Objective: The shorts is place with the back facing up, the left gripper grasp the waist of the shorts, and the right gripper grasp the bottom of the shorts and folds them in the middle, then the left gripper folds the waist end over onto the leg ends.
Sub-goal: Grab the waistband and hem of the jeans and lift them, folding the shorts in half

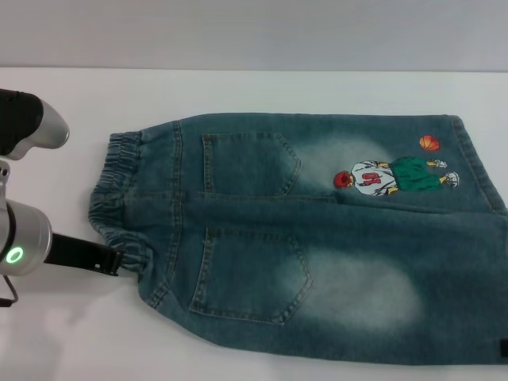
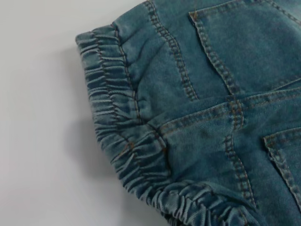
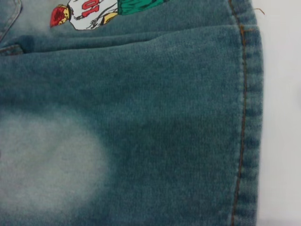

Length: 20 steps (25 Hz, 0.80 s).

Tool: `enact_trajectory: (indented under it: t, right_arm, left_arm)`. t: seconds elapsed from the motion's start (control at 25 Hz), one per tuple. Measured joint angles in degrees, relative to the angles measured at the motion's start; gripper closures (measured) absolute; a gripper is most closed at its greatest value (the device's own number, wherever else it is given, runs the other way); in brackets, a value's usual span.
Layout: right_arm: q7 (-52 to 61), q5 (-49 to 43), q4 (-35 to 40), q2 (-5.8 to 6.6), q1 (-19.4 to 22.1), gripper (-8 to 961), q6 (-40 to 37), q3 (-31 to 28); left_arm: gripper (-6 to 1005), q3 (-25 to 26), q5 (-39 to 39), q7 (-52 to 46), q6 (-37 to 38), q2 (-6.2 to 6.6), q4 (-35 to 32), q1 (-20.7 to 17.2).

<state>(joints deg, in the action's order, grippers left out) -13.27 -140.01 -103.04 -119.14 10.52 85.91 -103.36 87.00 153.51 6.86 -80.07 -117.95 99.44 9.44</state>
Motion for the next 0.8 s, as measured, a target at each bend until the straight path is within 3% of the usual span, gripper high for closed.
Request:
enact_trajectory:
  t: [0.8]
  right_arm:
    - [0.17, -0.07, 2.56, 0.11, -0.96, 274, -1.23, 0.69]
  left_arm:
    - [951, 0.01, 0.04, 0.00, 0.00, 0.00, -0.21, 0.50]
